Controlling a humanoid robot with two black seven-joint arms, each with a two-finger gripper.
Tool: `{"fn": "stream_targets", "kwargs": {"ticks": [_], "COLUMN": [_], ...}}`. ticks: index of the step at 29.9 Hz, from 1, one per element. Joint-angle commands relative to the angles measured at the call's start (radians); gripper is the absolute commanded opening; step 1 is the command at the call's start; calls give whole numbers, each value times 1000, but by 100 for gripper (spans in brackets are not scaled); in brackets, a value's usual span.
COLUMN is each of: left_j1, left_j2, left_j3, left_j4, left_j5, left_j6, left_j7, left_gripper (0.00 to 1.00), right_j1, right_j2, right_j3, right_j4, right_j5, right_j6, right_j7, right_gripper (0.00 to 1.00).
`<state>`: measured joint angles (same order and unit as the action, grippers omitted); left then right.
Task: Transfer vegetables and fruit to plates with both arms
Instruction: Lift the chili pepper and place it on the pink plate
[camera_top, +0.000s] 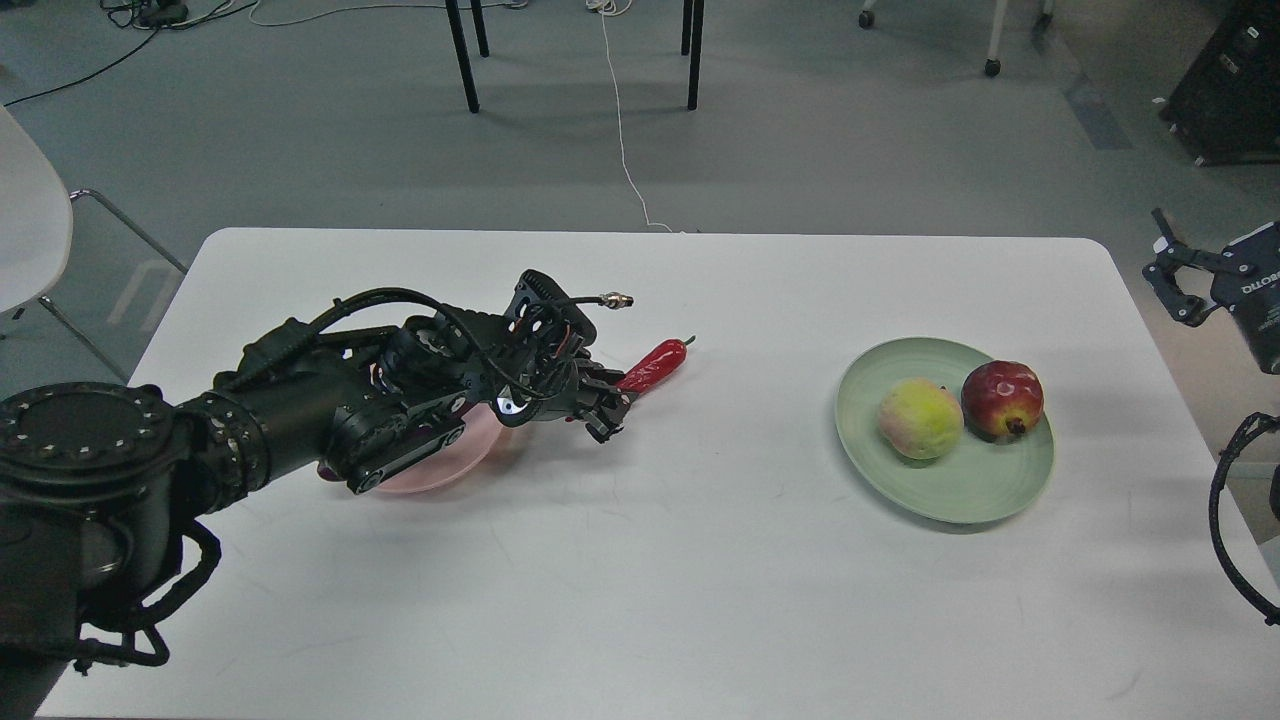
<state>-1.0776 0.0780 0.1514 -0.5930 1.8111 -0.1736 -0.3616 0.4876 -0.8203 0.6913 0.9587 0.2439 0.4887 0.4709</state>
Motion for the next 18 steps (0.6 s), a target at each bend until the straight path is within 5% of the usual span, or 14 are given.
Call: {"fn": "stream_targets", "kwargs": {"ticks": [1,10,14,18], "left_j1": [-39,-219,-214,-168], "left_j2": [17,355,555,676], "left_j3": [-9,-18,-12,7], "left_j4": [-43,-473,-562,-568], "left_j5": [-10,-170,-165,-153], "left_j6": [-1,-55,-57,-57], "left_j7": [-3,10,-7,-69], "left_gripper": [10,11,12,11], "right_j1": [0,5,3,3], "right_j2": [-2,-13,-25,-25], "right_j3": [1,2,4,8], "right_j4": [0,0,0,0], "right_j5": [0,0,0,0], "right_j6": [0,0,0,0], "right_j7": [0,0,0,0], "right_gripper": [98,98,98,98]}}
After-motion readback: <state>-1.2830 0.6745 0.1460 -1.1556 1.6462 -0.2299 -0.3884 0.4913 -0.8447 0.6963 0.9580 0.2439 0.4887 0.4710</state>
